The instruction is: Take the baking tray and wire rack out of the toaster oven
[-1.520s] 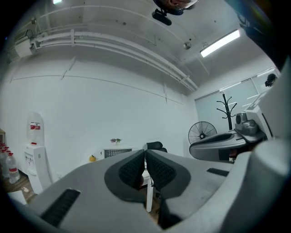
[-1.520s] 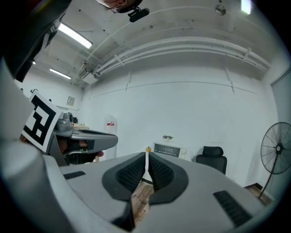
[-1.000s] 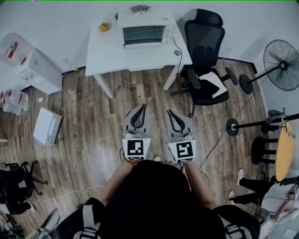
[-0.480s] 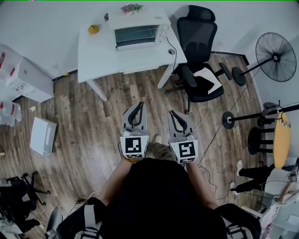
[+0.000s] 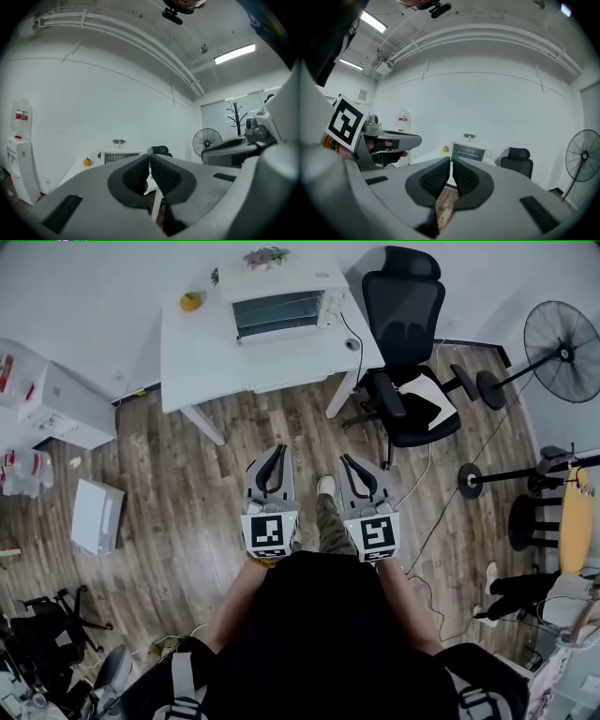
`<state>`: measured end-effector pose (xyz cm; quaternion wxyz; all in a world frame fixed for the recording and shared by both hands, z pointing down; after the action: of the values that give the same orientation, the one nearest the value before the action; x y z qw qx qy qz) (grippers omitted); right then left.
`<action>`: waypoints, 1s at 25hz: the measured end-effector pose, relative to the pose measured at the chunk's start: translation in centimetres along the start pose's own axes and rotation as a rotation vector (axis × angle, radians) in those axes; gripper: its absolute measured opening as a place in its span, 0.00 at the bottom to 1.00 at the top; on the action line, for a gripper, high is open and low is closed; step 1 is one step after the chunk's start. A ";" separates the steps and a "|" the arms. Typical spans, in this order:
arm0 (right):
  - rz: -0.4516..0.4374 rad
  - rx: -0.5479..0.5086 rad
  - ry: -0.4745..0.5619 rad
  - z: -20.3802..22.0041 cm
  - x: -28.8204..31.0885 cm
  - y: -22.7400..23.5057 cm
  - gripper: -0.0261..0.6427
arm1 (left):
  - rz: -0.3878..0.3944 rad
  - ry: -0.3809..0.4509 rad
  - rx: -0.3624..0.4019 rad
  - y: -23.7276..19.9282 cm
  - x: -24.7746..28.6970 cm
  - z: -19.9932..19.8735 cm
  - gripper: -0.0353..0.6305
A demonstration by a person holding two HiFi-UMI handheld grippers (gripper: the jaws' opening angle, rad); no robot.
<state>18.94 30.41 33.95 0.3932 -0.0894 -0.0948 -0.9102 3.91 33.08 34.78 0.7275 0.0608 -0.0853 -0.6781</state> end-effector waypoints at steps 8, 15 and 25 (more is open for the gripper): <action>-0.054 0.000 0.013 -1.2 4.4 4.0 0.09 | -0.019 -0.018 0.044 -0.4 5.3 -0.7 0.10; -0.099 0.024 0.000 -2.2 8.2 9.0 0.09 | -0.033 -0.074 0.071 -0.1 11.0 -0.7 0.10; -0.157 0.056 -0.016 -2.9 13.8 15.0 0.09 | -0.032 -0.135 0.103 0.3 18.0 -0.5 0.10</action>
<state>20.35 9.97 35.94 0.3224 -0.0778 -0.1300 -0.9344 5.53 15.19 35.07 0.7051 0.0537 -0.1677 -0.6869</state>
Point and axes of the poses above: the fingertips, and each gripper's own axes: x forward along the fingers, y to its right, z out of its underside, the point moved 5 cm from there along -x, backward along the fingers, and after that the axes turned 15 degrees about x, right-handed, at the moved point
